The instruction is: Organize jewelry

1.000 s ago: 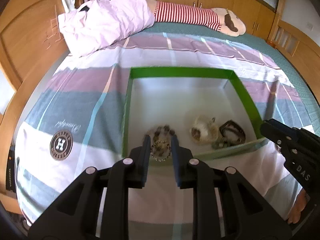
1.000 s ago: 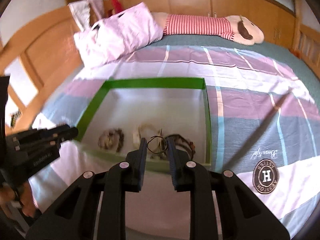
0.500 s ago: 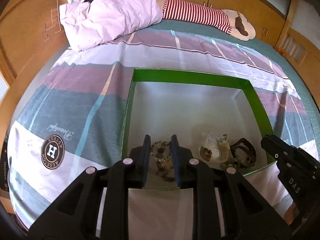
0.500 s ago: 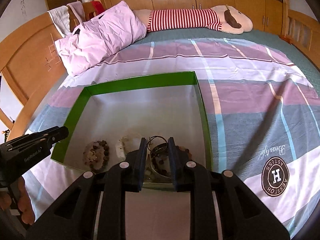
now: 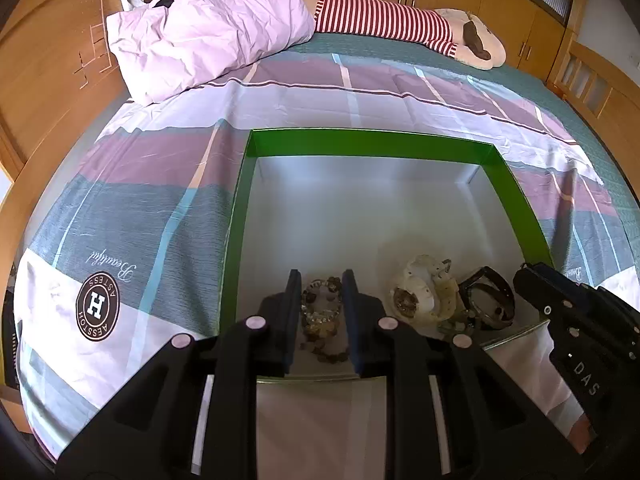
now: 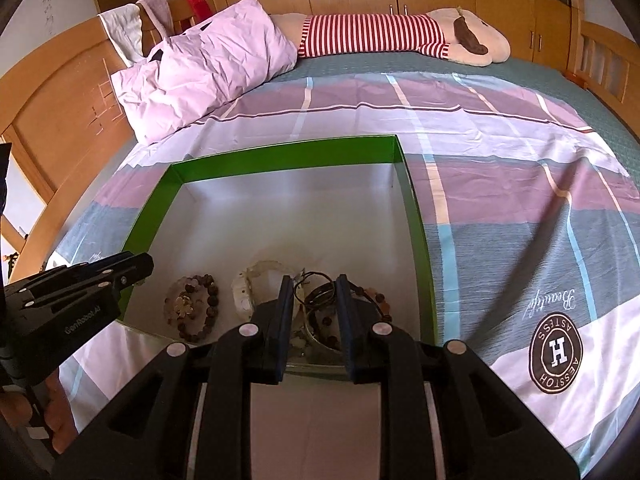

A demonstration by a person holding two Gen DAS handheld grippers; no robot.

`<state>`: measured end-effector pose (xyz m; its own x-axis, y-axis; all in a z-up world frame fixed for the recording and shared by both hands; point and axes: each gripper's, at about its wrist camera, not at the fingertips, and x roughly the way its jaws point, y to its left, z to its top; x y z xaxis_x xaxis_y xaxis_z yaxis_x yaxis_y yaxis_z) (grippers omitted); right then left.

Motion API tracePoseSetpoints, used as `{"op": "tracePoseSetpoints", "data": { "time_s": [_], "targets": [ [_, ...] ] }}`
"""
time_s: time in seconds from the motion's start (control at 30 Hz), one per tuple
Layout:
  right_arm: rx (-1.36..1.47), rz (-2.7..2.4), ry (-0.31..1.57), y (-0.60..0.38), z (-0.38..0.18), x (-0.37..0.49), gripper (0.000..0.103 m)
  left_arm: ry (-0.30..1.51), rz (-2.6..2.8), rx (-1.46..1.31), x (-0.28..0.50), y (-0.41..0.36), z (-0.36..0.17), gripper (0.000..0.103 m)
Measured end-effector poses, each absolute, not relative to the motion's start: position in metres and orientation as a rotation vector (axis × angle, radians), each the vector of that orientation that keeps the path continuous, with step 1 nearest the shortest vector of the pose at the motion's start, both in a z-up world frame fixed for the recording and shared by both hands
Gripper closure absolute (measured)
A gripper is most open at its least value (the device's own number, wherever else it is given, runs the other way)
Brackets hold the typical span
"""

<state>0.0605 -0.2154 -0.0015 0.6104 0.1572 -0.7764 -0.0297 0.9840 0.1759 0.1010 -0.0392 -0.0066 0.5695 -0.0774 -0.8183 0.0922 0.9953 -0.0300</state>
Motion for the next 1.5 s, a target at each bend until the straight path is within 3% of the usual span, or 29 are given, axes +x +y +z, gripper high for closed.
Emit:
{"op": "tracePoseSetpoints", "data": {
  "time_s": [0.43, 0.47, 0.5, 0.6, 0.87, 1.5],
  "targets": [
    [0.131, 0.109, 0.918, -0.210, -0.005, 0.061, 0.081, 0.966, -0.104, 0.019, 0.100, -0.042, -0.007, 0.080],
    [0.131, 0.105, 0.917, -0.210, -0.005, 0.060, 0.074, 0.961, -0.098, 0.024, 0.100, -0.043, -0.006, 0.070],
    [0.134, 0.099, 0.913, -0.210, -0.004, 0.060, 0.057, 0.956, -0.097, 0.029, 0.099, -0.044, -0.005, 0.056],
    [0.158, 0.059, 0.864, -0.214, 0.004, 0.054, 0.026, 0.926, -0.090, 0.044, 0.097, -0.045, 0.000, 0.037],
    [0.158, 0.007, 0.830, -0.223, 0.017, 0.044, 0.004, 0.898, -0.081, 0.023, 0.089, -0.044, 0.013, 0.010],
    [0.161, 0.016, 0.857, -0.222, 0.014, 0.044, 0.003, 0.964, -0.067, 0.027, 0.090, -0.043, 0.008, 0.005]
  ]
}}
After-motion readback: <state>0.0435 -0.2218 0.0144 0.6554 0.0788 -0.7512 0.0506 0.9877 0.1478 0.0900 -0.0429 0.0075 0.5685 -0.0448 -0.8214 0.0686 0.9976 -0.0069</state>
